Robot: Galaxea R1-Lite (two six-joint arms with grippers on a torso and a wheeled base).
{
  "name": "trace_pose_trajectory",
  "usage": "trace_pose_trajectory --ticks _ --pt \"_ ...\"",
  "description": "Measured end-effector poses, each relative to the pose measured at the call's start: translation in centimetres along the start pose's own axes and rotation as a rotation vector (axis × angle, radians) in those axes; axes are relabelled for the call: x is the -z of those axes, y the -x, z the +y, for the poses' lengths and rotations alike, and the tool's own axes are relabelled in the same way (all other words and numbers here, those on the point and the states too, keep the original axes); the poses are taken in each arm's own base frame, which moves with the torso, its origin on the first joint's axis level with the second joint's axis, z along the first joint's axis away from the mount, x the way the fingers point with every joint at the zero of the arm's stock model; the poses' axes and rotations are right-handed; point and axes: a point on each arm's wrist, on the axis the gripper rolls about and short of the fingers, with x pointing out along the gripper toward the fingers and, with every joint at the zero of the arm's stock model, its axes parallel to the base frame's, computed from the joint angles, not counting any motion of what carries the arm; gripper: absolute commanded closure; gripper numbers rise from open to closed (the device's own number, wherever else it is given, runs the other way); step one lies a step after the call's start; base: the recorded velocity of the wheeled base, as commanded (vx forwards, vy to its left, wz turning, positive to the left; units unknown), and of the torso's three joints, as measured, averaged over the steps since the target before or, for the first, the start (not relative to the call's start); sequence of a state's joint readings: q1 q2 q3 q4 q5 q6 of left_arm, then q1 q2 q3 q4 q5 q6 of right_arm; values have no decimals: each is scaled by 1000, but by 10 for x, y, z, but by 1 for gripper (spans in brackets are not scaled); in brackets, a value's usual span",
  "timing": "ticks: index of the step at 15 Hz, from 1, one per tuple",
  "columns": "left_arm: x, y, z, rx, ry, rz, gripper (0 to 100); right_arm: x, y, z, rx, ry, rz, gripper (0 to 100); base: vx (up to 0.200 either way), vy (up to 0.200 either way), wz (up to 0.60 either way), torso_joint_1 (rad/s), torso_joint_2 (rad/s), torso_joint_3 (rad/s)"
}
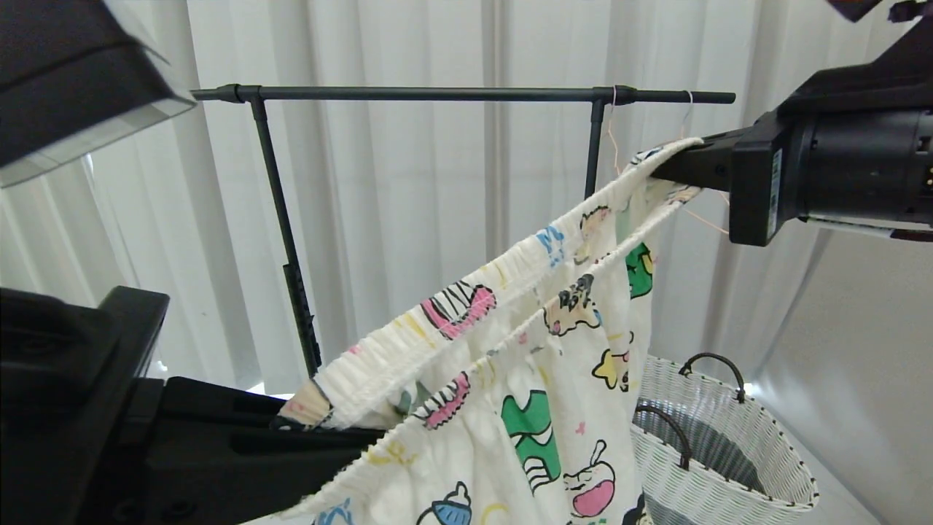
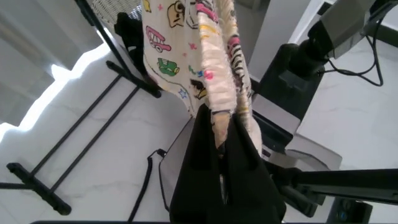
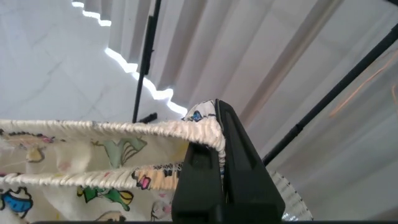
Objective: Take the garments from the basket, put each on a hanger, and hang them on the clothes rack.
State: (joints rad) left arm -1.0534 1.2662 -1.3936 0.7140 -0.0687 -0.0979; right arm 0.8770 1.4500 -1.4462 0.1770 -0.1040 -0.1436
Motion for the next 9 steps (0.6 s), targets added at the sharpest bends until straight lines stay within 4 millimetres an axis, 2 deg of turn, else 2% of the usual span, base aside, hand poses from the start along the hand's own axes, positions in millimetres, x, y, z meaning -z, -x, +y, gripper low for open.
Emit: trace_pose_trajectory --ticks 2,4,6,9 --pt "0 2 0 -6 -1 -6 100 3 1 1 -6 6 42 100 0 0 0 0 0 0" --pt "-1 1 6 -40 4 -7 100 5 12 -1 -9 9 80 100 0 0 0 0 0 0" --pt "-7 -7 19 -141 12 -1 100 8 32 -3 -13 9 124 100 0 0 0 0 0 0" --pt "-28 -21 35 -274 32 -33 100 11 60 -6 -17 9 159 100 0 0 0 0 0 0"
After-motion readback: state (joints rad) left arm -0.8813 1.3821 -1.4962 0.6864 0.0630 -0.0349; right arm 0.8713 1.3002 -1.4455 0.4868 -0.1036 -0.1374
